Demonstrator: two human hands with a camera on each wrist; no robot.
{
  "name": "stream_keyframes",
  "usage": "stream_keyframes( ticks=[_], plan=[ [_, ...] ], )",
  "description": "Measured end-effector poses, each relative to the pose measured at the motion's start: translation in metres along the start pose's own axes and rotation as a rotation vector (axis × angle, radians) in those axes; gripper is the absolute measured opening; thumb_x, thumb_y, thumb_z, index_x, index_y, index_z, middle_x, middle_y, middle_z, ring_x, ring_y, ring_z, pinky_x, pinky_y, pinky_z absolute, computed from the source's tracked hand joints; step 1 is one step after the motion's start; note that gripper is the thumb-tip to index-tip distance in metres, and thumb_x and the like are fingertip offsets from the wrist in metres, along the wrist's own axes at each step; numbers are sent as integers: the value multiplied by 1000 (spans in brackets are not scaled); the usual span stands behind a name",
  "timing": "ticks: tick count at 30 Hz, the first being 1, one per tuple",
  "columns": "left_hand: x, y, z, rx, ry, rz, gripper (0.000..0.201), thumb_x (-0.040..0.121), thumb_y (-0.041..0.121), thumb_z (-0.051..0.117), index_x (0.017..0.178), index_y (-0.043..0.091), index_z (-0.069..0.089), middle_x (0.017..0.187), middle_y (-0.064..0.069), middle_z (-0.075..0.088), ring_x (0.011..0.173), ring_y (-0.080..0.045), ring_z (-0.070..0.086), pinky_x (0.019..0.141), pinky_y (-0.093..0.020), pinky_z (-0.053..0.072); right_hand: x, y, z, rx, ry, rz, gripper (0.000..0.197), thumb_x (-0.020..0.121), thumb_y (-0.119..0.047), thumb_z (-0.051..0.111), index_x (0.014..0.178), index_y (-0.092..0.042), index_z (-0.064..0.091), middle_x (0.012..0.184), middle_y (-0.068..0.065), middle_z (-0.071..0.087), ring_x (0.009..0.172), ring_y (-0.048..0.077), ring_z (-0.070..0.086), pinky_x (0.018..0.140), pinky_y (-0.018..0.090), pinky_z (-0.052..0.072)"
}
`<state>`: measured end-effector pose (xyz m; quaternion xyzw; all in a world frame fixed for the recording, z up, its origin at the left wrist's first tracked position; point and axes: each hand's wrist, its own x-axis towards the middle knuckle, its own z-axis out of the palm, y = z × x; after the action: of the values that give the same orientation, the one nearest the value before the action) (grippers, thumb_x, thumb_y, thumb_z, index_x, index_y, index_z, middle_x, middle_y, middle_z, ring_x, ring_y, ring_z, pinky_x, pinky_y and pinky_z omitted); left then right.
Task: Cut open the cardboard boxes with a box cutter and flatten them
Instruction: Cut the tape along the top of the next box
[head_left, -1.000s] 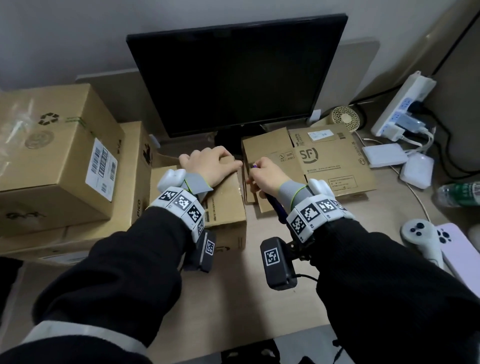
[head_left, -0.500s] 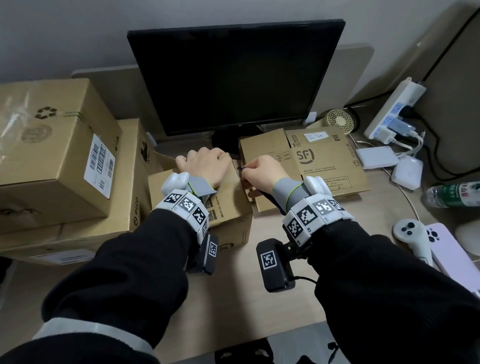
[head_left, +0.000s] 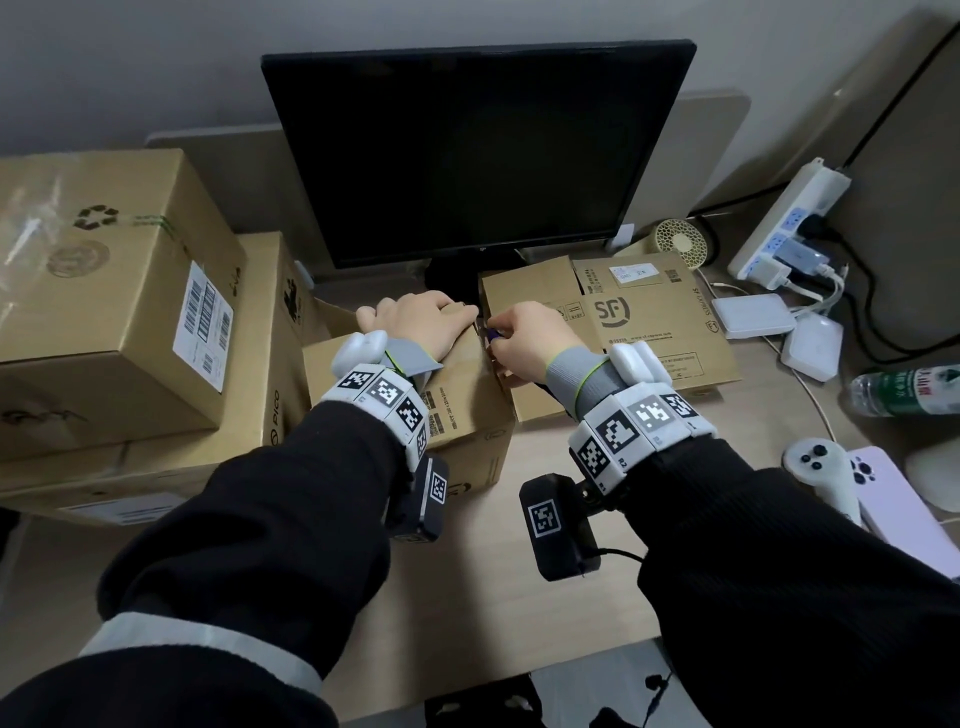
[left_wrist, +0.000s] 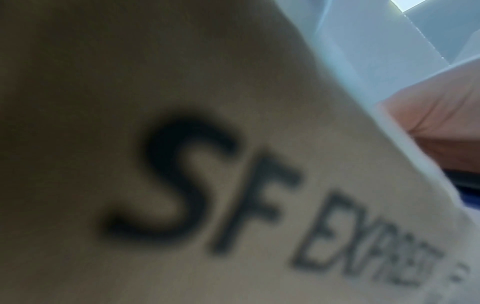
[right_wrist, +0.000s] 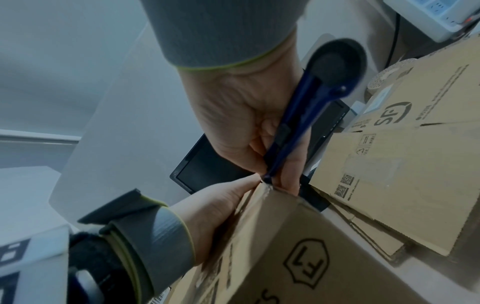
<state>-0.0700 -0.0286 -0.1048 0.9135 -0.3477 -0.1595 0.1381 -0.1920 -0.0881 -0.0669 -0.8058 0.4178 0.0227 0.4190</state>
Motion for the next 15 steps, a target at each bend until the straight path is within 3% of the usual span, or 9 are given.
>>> stream_keyframes(
  ticks=[2,8,11,15],
  plan=[
    [0,0,0,-11,2,-8,40,86,65,41,101,37,65,100,4,62,109,-28,44,84,-38,22,-1,-1,-2,-4,16,-14,44,90,-3,45,132,-15,54,118,13,61,88,30,69,70,41,60],
    [-3,0,1,-30,-2,-24,40,84,64,40,99,38,65,101,3,62,100,-25,42,85,-39,23,-1,-12,-3,-243,21,-68,33,88,-1,47,109,-11,70,104,15,67,89,33,66,79,41,58],
    [-3,0,1,-27,-3,-34,41,84,64,38,102,39,65,105,2,63,102,-26,42,88,-41,24,1,-17,-1,-310,38,-57,33,88,-2,48,110,-12,70,103,13,67,89,33,65,82,39,57],
    [-4,2,1,-10,-7,-47,44,86,64,35,108,39,63,109,1,63,106,-28,44,89,-42,25,3,-19,2,-386,81,-46,33,90,-7,44,114,-11,66,95,11,63,79,29,56,72,31,50]
  ],
)
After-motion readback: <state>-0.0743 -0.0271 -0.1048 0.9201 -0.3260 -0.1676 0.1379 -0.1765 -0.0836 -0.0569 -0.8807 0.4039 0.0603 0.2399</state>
